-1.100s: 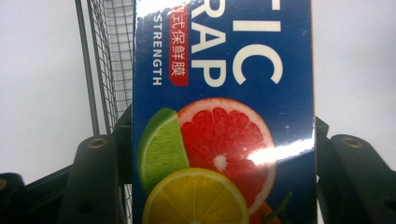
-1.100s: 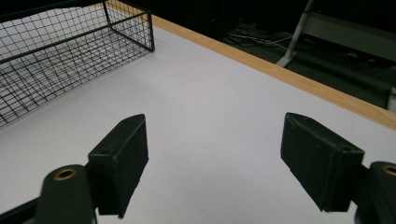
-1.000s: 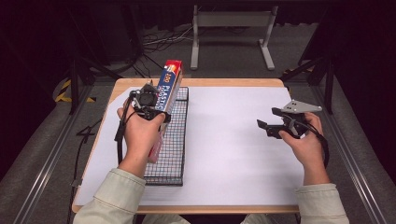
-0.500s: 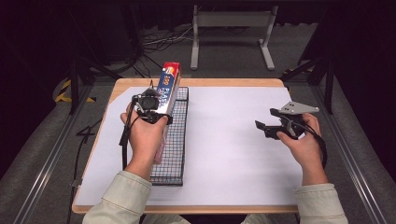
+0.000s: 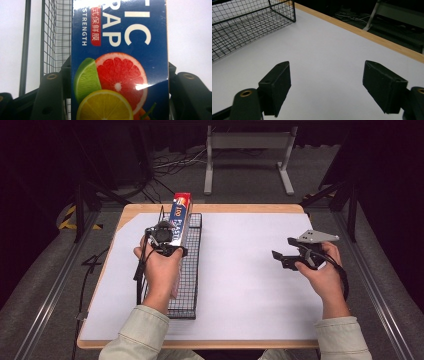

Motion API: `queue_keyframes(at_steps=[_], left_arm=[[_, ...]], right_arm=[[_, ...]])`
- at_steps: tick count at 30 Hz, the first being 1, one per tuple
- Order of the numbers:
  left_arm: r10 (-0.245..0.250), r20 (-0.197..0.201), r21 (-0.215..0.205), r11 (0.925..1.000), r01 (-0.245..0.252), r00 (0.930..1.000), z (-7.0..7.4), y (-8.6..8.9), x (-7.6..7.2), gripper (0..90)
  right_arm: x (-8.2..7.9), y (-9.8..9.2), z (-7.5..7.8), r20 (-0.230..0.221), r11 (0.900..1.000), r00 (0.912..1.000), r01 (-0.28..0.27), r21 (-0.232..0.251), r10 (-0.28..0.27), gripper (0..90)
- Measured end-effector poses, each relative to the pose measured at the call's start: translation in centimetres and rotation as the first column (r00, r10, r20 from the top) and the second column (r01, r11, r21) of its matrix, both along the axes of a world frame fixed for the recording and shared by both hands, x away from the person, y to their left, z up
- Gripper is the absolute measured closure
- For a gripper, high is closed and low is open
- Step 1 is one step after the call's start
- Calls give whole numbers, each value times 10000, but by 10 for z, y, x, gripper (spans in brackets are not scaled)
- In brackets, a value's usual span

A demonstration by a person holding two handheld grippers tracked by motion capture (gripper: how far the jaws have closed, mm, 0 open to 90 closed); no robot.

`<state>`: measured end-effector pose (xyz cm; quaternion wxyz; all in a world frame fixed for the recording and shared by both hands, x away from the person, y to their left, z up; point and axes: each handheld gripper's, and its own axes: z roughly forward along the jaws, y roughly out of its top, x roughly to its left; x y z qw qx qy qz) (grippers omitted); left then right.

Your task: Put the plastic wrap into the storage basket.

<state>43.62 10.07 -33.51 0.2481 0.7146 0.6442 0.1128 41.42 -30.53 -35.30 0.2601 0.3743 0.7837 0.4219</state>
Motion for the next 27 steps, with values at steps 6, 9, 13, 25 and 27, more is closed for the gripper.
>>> queue_keyframes(at_steps=[6,9,13,25,27], left_arm=[[94,139,114,9999,-95,9999,-11,-4,0,395],[76,185,125,9999,-78,9998,-16,-5,-1,395],[38,66,160,9999,-39,10000,-24,-6,1,394],[84,-171,251,9997,-80,9998,-36,-7,3,393],[72,-172,177,9998,-69,9998,-37,-7,1,393]], right_arm=[[0,-1,0,3,9999,10000,74,81,-74,232],[0,-1,-1,12,9999,10000,90,87,-90,232],[1,0,-2,-28,9999,10000,68,78,-68,232],[3,1,-7,-225,9998,9997,-42,171,45,231],[4,2,-8,-236,9999,9997,-24,124,27,230]])
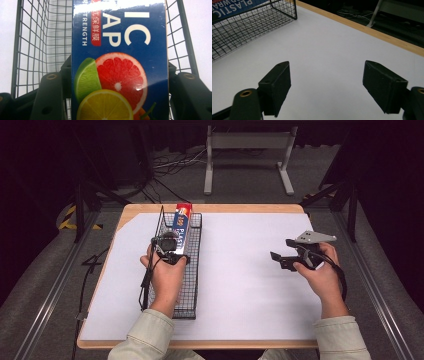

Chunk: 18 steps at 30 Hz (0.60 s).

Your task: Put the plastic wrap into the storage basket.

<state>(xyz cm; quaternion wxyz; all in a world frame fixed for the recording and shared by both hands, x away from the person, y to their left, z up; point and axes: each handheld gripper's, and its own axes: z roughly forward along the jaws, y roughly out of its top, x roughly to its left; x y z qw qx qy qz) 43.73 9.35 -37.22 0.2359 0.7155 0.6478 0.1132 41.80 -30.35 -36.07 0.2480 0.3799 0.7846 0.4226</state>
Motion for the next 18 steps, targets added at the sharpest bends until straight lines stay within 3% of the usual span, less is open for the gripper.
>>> queue_keyframes(at_steps=[18], left_arm=[[244,-635,14,9997,-244,9977,-16,2,-1,391]], right_arm=[[1,3,-3,-85,9999,9999,-80,-72,80,228]])
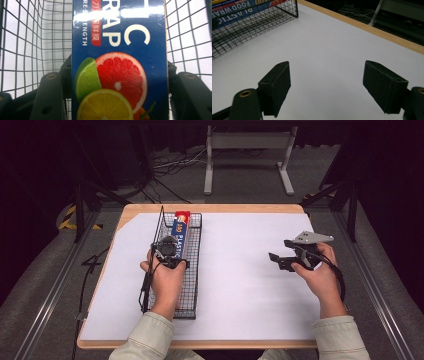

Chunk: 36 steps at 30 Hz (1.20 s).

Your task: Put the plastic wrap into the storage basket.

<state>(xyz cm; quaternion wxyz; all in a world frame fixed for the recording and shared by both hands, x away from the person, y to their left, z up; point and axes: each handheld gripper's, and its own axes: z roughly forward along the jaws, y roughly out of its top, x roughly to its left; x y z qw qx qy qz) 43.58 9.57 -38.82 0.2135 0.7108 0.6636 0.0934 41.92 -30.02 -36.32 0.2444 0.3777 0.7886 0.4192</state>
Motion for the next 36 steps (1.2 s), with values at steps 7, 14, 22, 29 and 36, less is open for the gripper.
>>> queue_keyframes(at_steps=[7,14,22,29,36], left_arm=[[36,-275,16,10000,-36,9996,-5,0,2,390],[132,-467,106,9999,-127,9988,-12,0,3,390],[224,-532,172,9996,-215,9983,-15,-5,2,378],[190,-283,315,9993,-181,9994,-12,-7,1,351],[-72,353,340,9994,60,9994,0,-9,-1,284]], right_arm=[[0,0,0,21,10000,10000,12,57,-12,223],[0,-1,1,58,9999,10000,27,134,-27,223],[-1,0,1,77,9999,10000,-29,116,28,219],[-1,0,1,76,9999,10000,-63,145,62,214],[-1,1,0,21,9999,9999,-103,114,103,211]])
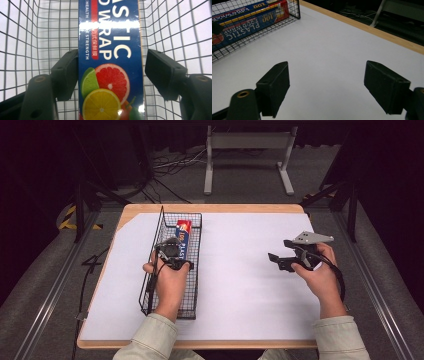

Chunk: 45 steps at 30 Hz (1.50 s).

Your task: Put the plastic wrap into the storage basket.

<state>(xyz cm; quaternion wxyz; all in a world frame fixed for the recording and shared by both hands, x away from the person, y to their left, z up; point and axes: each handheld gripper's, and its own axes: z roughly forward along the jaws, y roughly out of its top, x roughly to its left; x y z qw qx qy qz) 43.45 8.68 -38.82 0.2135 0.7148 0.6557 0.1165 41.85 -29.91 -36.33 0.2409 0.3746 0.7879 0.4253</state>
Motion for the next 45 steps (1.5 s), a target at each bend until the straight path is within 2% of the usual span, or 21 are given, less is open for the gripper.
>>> queue_keyframes(at_steps=[3,5,11,16,18,21,24,27,29,30,32,35,38,39,41,43,45], left_arm=[[-240,535,67,9997,236,9983,5,1,0,270],[-275,643,-17,9996,277,9976,7,2,0,271],[-389,985,-99,9991,400,9944,27,6,6,278],[-575,913,9,9983,577,9942,38,7,10,273],[-849,811,-82,9963,858,9931,42,6,13,266],[-1024,941,-6,9947,1029,9903,48,7,15,268],[-1268,1108,-141,9915,1291,9857,57,10,18,269],[-1473,1254,-18,9889,1487,9811,66,14,20,270],[-1704,1234,-328,9839,1756,9776,71,19,23,267],[-1843,1289,-380,9809,1906,9744,73,22,24,265],[-2151,1485,-225,9751,2207,9652,77,27,26,266],[-2628,1746,-438,9607,2741,9489,84,40,28,266],[-3007,1846,-166,9510,3089,9357,87,52,30,266],[-3165,1936,-168,9453,3257,9286,87,56,31,265],[-3333,2125,-334,9370,3477,9186,88,66,32,266],[-3378,2350,-393,9336,3561,9114,90,76,33,266],[-3592,2510,-412,9238,3807,8989,91,85,33,264]], right_arm=[[0,-1,0,16,10000,10000,12,-13,-12,210],[0,-1,0,21,10000,10000,31,11,-31,210],[1,-3,-1,-39,10000,10000,78,44,-78,210],[1,-4,-1,-39,9999,9999,94,65,-94,210],[0,-4,-1,-51,9999,9999,95,65,-95,210],[0,-6,-2,-64,9999,9999,122,45,-122,210],[0,-8,-4,-128,9998,9998,183,117,-181,210],[0,-10,-4,-107,9997,9997,213,105,-212,210],[-1,-11,-4,-121,9996,9996,245,151,-243,210],[-1,-11,-4,-107,9996,9996,258,147,-256,210],[0,-12,-4,-78,9997,9998,201,119,-200,209],[-1,-14,-6,-100,9997,9997,206,97,-205,206],[-1,-16,-7,-170,9997,9997,202,145,-200,206],[-1,-17,-7,-181,9997,9996,200,144,-197,206],[-1,-17,-8,-184,9996,9996,201,185,-198,206],[-1,-17,-8,-219,9997,9996,201,165,-198,207],[-1,-18,-10,-230,9997,9996,195,131,-192,207]])
